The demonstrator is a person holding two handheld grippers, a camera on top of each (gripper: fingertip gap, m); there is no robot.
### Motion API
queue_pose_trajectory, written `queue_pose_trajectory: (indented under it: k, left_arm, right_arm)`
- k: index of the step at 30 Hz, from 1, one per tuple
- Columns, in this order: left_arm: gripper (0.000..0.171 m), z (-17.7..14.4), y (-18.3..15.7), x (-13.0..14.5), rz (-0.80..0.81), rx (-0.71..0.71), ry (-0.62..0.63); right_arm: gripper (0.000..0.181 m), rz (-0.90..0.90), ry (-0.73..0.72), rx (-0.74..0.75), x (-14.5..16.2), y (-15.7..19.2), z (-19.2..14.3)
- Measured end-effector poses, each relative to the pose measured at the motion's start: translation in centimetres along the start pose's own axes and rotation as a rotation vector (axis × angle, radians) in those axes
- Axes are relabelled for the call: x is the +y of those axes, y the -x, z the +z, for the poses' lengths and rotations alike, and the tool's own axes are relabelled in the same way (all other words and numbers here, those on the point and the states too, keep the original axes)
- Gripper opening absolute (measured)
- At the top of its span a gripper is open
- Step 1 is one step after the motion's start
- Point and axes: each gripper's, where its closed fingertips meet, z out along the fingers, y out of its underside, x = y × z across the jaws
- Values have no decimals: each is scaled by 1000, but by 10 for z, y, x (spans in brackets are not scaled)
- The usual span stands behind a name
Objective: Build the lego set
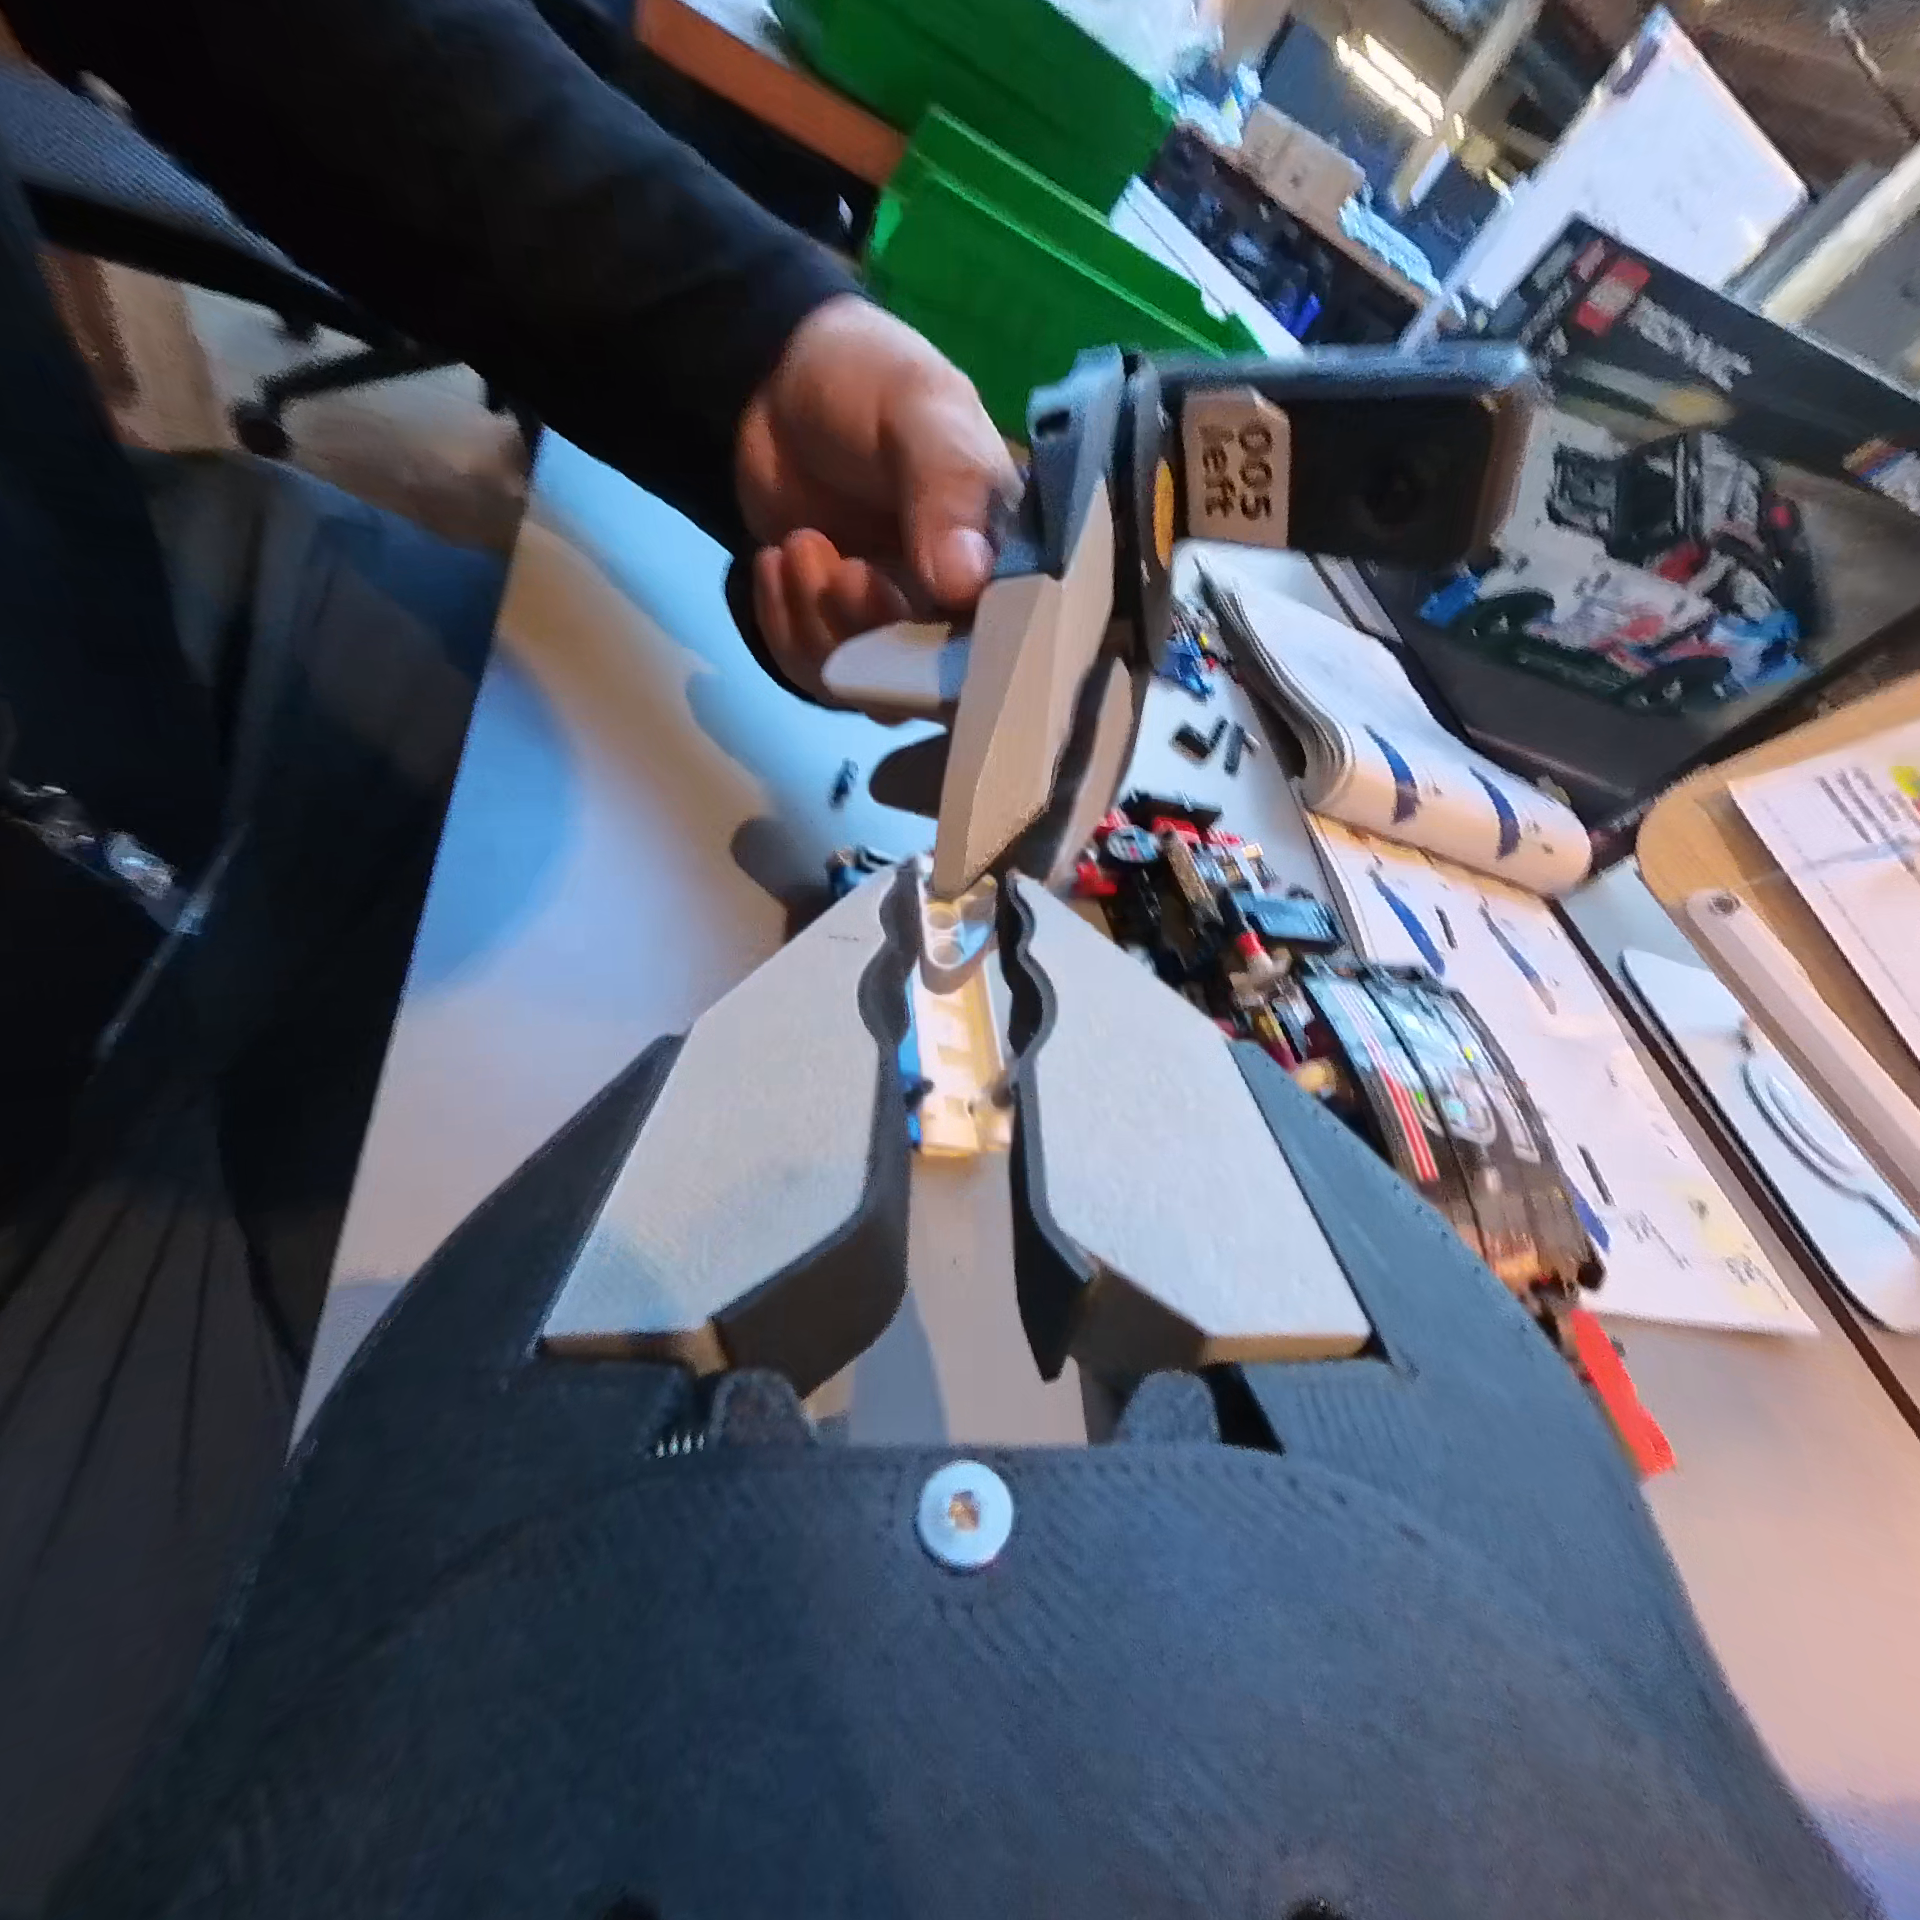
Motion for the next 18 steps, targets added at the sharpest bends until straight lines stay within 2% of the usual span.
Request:
queue_pose_trajectory:
  k: [3,6,11,18]
  left_arm:
    - [7,-2,16,-7,-66,-97,-84]
    - [6,-2,24,-10,-132,-138,-168]
    - [6,-3,32,-12,-175,-199,-273]
    - [6,2,32,-5,-179,-231,-260]
  right_arm:
    - [13,9,133,111,18,-11,-1]
    - [13,34,239,199,30,-15,-1]
    - [18,116,306,309,34,-18,-2]
    - [15,90,361,312,33,-12,1]
